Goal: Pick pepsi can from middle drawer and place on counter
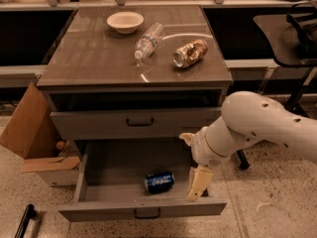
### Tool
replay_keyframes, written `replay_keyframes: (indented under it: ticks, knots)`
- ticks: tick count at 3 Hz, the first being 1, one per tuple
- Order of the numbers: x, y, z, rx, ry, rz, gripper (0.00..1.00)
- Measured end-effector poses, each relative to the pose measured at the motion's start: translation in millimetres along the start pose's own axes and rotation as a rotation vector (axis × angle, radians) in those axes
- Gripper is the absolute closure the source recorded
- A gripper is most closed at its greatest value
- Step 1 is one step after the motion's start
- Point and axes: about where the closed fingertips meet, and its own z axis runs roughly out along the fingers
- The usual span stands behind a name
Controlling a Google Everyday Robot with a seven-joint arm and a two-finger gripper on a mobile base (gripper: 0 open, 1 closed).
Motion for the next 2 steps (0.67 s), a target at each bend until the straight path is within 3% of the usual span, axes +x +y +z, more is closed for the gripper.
replay_keyframes:
  ticks: [1, 2]
  knots:
    - [6.4, -2.7, 21.5, -0.021, 0.024, -0.014, 0.0]
    - [20.4, -8.4, 66.2, -0.048, 0.056, -0.029, 0.0]
